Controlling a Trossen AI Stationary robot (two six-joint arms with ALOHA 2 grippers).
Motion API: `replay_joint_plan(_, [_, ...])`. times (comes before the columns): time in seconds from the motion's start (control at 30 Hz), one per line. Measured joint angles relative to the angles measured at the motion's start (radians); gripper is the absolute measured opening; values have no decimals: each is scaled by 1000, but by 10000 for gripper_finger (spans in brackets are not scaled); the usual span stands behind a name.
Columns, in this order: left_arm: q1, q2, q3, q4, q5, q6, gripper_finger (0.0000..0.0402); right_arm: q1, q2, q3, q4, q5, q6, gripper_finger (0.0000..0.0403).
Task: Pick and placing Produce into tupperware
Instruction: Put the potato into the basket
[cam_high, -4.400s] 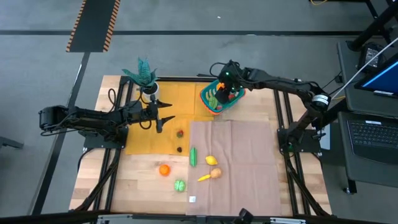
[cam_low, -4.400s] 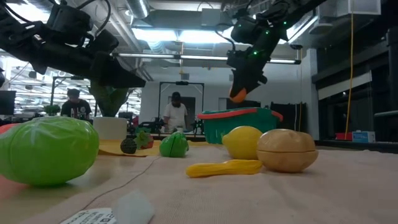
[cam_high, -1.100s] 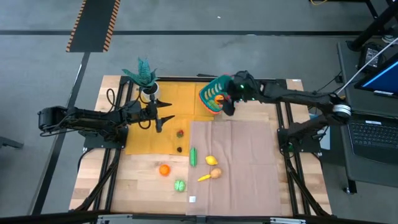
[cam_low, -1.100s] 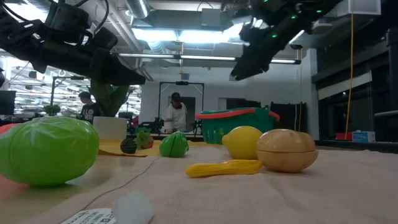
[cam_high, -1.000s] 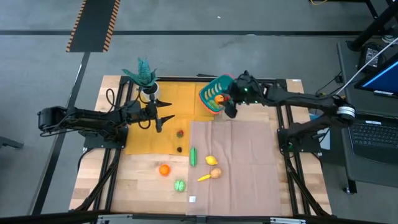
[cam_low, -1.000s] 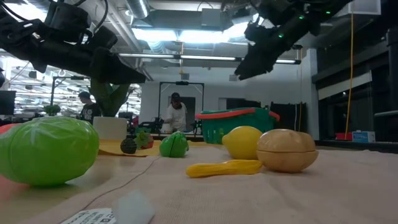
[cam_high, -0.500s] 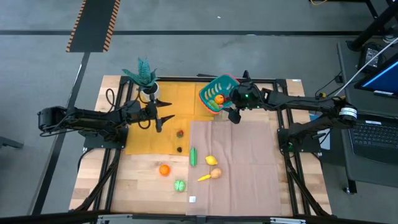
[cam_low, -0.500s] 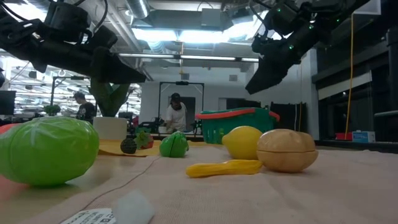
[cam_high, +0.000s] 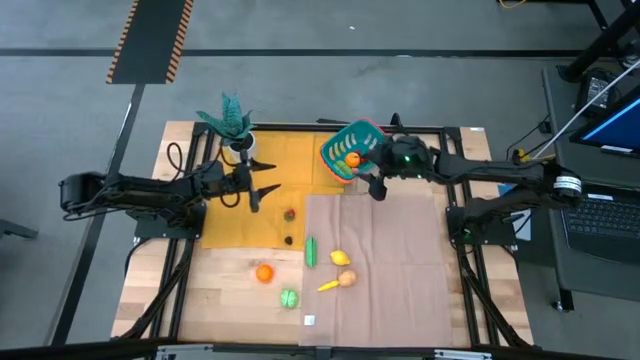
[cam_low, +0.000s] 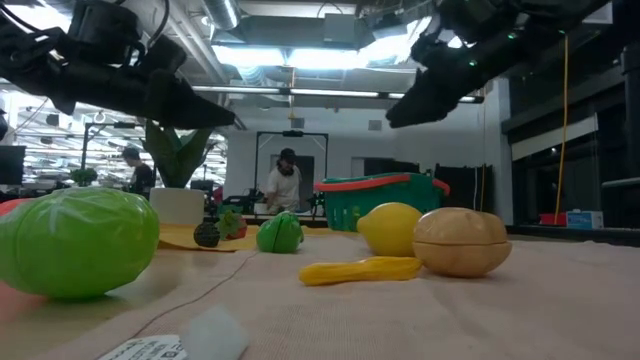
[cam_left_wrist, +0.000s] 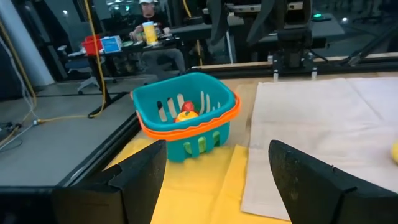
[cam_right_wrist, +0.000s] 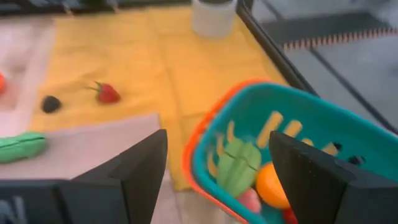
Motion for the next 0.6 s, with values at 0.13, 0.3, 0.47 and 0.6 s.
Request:
replay_joint_plan(0.13, [-2, -57, 0, -66, 20, -4, 275, 36, -67, -154, 203, -1, 24, 281])
replay_joint_plan(0.3, [-38, -167, 0, -169, 21, -11, 275, 84, -151, -291, 373, -2, 23, 281])
replay_joint_plan(0.47, [-91, -281, 0, -253, 15, -15, 275, 124, -222, -425, 577, -2, 23, 281])
replay_joint_plan(0.6, [-128, -337, 0, -318, -11, -33, 275, 154, -247, -513, 686, -3, 41, 281])
